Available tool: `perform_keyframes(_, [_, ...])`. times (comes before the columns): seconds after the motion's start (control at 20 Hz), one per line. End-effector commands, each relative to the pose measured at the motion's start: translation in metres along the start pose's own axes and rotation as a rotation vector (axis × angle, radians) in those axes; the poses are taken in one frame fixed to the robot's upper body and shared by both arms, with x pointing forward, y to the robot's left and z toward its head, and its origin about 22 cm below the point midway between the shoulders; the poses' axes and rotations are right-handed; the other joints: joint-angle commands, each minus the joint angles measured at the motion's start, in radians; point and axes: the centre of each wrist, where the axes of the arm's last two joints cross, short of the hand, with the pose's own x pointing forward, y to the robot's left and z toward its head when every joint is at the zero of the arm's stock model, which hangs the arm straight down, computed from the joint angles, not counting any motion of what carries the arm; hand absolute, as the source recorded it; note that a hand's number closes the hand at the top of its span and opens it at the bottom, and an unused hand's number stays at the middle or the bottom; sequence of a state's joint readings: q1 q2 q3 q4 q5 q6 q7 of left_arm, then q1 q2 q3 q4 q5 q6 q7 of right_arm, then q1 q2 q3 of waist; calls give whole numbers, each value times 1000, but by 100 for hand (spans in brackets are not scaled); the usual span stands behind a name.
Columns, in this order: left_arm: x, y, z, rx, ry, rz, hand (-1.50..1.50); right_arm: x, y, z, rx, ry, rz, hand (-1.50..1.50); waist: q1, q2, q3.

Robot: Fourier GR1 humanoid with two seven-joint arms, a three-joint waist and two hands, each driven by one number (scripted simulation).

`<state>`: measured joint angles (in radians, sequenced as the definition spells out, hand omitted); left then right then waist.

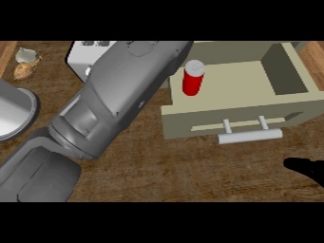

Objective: Pick up the can, place it into the drawer and close the drawer

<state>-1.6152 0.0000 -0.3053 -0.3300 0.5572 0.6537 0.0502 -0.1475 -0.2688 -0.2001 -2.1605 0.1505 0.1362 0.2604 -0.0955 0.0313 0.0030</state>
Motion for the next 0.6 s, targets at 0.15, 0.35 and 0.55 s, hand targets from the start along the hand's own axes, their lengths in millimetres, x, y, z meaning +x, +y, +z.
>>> perform_keyframes(0.15, [2, 0, 0, -20, -2, 56, -150, -6, 32, -23, 82, -52, 266, -150, 41, -3, -1])
perform_keyframes(0.35, [10, -5, 2, -1, -21, 50, -150, -22, 48, -44, 114, -53, 379, -150, 59, -9, -1])
perform_keyframes(0.55, [2, 1, -3, 3, -28, 8, -150, -33, 75, -55, 141, -64, 457, -150, 72, -10, -2])
